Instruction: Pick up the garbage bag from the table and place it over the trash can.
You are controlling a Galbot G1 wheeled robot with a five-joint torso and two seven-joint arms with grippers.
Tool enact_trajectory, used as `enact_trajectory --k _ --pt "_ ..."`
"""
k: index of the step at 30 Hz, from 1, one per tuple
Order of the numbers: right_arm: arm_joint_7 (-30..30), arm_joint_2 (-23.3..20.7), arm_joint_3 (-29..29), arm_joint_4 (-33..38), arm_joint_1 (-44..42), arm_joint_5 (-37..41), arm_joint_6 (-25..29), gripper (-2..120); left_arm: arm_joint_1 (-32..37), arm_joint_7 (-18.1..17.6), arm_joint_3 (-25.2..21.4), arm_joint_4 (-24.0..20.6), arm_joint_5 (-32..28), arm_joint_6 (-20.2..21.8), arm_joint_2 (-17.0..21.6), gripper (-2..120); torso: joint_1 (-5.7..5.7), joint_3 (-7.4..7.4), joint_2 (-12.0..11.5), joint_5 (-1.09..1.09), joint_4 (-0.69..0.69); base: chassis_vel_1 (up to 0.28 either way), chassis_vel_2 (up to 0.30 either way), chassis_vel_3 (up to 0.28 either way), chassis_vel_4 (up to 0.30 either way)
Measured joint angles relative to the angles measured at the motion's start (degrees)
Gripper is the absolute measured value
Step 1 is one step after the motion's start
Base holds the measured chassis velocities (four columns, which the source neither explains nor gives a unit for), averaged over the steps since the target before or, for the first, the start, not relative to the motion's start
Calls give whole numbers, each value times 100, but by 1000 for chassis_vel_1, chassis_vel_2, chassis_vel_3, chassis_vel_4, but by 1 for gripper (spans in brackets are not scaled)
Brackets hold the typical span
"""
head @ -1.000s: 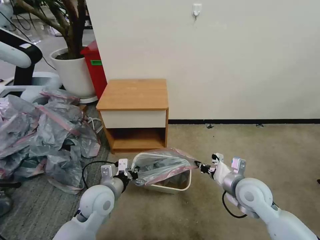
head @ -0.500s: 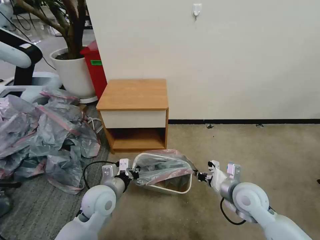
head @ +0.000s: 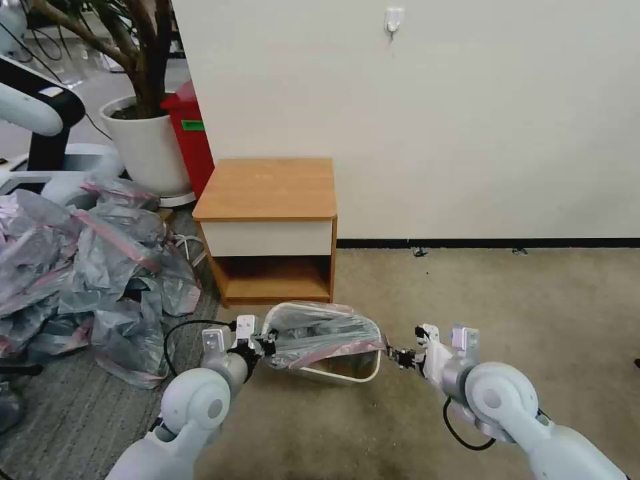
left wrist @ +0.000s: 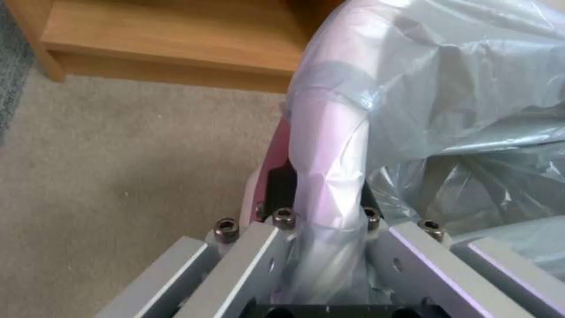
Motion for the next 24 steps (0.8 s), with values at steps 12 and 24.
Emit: enact_trajectory --k 12,24 --pt "77 -110 338 329 66 -240 30 103 -125 20 -151 23 21 -62 83 3 0 0 0 -1 0 0 0 0 0" --pt "295 -24 999 547 156 240 282 114 -150 22 -182 74 25 -133 18 3 0 0 0 0 0 0 0 0 0"
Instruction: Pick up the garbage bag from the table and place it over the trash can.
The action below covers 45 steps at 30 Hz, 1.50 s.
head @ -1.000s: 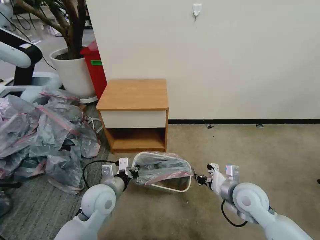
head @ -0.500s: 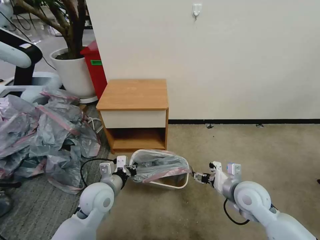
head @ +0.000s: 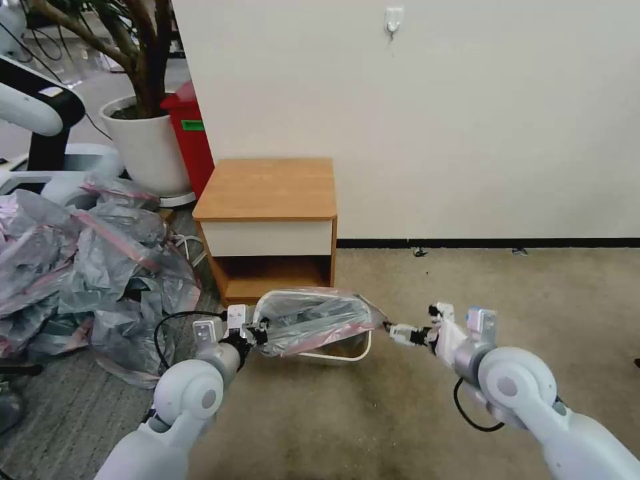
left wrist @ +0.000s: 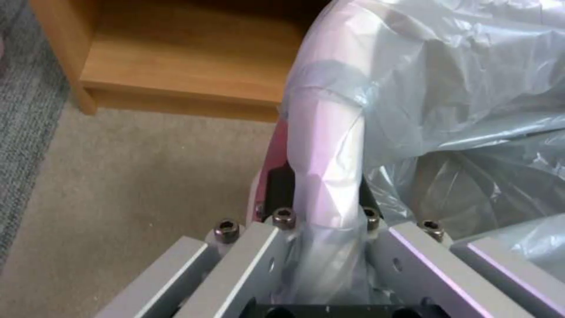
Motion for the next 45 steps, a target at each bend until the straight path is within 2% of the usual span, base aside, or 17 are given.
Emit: enact_trajectory --k 3,6,8,9,11,12,15,21,36,45 --pt "354 73 409 517 -62 789 86 114 -58 0 -13 59 8 -34 -44 3 0 0 0 -1 0 0 0 0 0" --pt "749 161 468 900 -154 1343 139 111 -92 0 -15 86 11 -52 -72 3 0 0 0 0 0 0 0 0 0" --pt "1232 392 291 1319 -276 1786 240 107 -127 -5 -8 110 16 -73 -112 3 1 0 0 -1 -1 0 0 0 0" --pt "1232 392 291 1319 -276 1786 240 107 -127 -5 -8 110 16 -73 -112 3 1 0 0 -1 -1 0 0 0 0" --pt "1655 699 -36 1577 -274 2078 313 103 -138 -8 15 123 28 -81 -140 3 0 0 0 -2 0 0 0 0 0" --pt "1655 699 -36 1577 -274 2078 313 103 -138 -8 15 123 28 -81 -140 3 0 0 0 -2 0 0 0 0 0" --pt "1945 1127 -511 1568 -154 2263 379 99 -136 -13 38 127 58 -98 -158 3 0 0 1 -1 1 0 0 0 0" --pt "2055 1364 -771 1242 -67 2263 437 97 -134 -16 87 126 87 -116 -184 3 1 0 1 -1 0 0 0 0 0" --pt "2052 1437 -960 707 143 1980 454 94 -179 -24 225 137 156 -120 -307 3 0 0 1 0 0 0 0 0 0" --pt "1920 1503 -994 568 155 1792 456 80 -183 -28 260 137 172 -120 -339 3 0 0 1 1 0 0 0 0 0"
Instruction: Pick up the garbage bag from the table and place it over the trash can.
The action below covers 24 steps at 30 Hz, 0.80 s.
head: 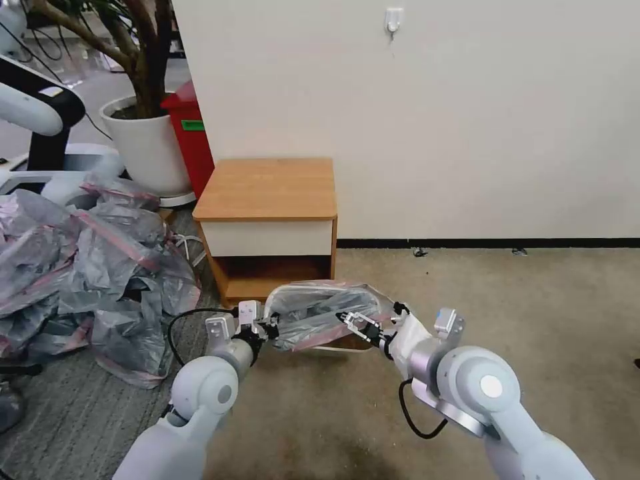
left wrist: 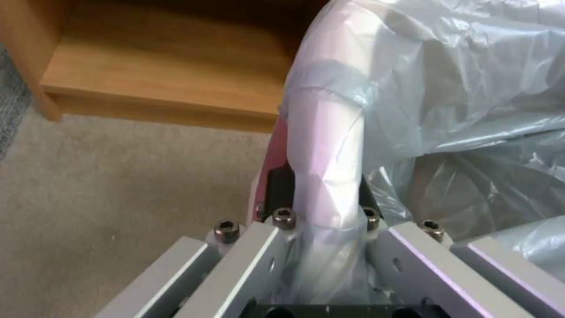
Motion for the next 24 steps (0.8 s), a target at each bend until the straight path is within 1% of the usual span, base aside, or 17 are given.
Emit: enact_trajectory --k 2,3,6,7,8,11,12,14,16,17,19,21,24 --pt "-36 49 -15 -21 -3 -51 3 72 0 0 12 0 7 0 -6 3 0 0 0 0 0 0 0 0 0" --pt "-36 49 -15 -21 -3 -51 3 72 0 0 12 0 7 0 -6 3 0 0 0 0 0 0 0 0 0" --pt "-90 100 -25 -30 -18 -100 15 59 -8 0 20 0 9 0 -2 3 0 0 0 -1 0 0 0 0 0" --pt "-117 119 -26 -35 -20 -125 25 52 -8 -1 21 0 10 1 0 3 0 0 0 -1 0 0 0 0 0" --pt "-117 119 -26 -35 -20 -125 25 52 -8 -1 21 0 10 1 0 3 0 0 0 -1 0 0 0 0 0" --pt "-181 168 -40 -50 -20 -182 53 41 -7 -1 22 0 11 3 3 3 0 0 0 -1 0 0 0 0 0" --pt "-181 168 -40 -50 -20 -182 53 41 -7 -1 22 0 11 3 3 3 0 0 0 -1 0 0 0 0 0" --pt "-224 210 -58 -67 -21 -248 80 33 -4 -2 22 -2 11 4 4 3 0 0 0 -1 0 0 0 0 0" --pt "-300 250 -72 -76 -44 -313 101 19 2 -2 21 -12 11 5 11 3 0 0 0 -1 0 0 0 0 0" --pt "-300 250 -72 -76 -44 -313 101 19 2 -2 21 -12 11 5 11 3 0 0 0 -1 0 0 0 0 0" --pt "-388 273 -81 -81 -70 -394 127 13 5 -2 14 -16 11 5 15 3 0 0 0 -1 0 0 0 0 0" --pt "-494 290 -80 -81 -103 -467 189 3 7 -2 1 -17 11 5 19 3 0 0 0 -1 0 0 0 0 0" --pt "-613 290 -70 -77 -156 -528 242 0 3 -2 -15 -17 11 5 22 3 0 0 -1 -1 0 0 0 0 0"
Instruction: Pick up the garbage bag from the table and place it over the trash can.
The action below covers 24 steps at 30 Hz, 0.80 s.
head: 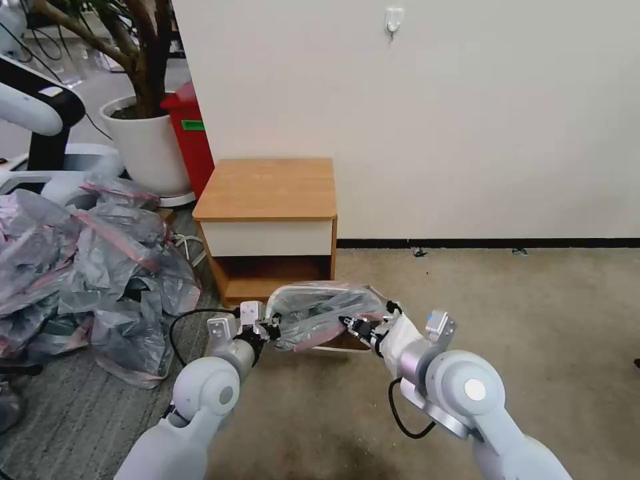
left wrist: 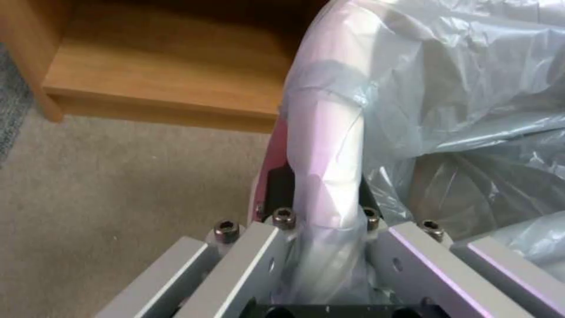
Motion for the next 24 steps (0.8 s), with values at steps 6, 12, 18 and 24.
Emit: enact_trajectory --k 6,12,18,24 --pt "-242 -12 15 23 -136 -144 122 0 -37 0 -33 33 -1 -6 -30 3 0 0 0 0 0 0 0 0 0" --pt "-367 -11 33 61 -223 -231 211 0 -111 -72 -78 120 -30 -84 -106 3 0 0 0 0 0 0 0 0 0" --pt "-671 -30 51 98 -300 -386 489 0 -185 -250 -64 228 -67 -231 -191 3 0 0 0 0 -1 0 0 0 0" --pt "-852 -38 78 118 -381 -494 686 0 -227 -399 -45 296 -86 -397 -218 3 0 0 0 0 0 0 0 0 0"
